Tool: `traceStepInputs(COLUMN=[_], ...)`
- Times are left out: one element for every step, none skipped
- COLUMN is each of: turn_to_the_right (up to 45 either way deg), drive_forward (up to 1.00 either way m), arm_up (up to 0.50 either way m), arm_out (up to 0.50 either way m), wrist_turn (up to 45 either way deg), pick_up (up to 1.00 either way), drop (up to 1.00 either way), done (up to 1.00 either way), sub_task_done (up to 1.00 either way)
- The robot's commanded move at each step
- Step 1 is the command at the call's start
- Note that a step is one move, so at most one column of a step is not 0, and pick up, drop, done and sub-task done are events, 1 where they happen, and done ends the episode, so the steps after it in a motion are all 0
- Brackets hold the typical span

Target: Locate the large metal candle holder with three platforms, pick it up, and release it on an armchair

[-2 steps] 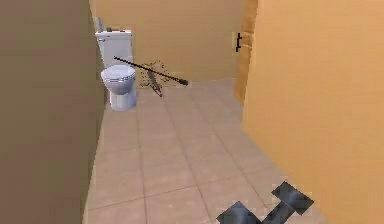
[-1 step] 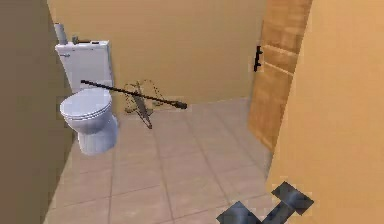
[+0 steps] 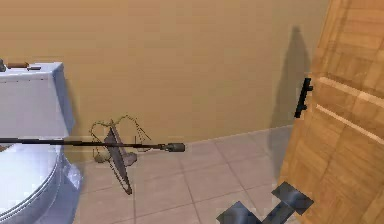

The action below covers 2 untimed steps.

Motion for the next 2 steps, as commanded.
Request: traceStepInputs(turn_to_the_right=[0.0, -6.0], drive_forward=[1.0, 0.0], arm_up=[0.0, 0.0], arm_out=[0.0, 0.0], wrist_turn=[0.0, 0.0], pick_up=[0.0, 0.0], drop=[0.0, 0.0], done=[0.0, 0.0], sub_task_done=[0.0, 0.0])
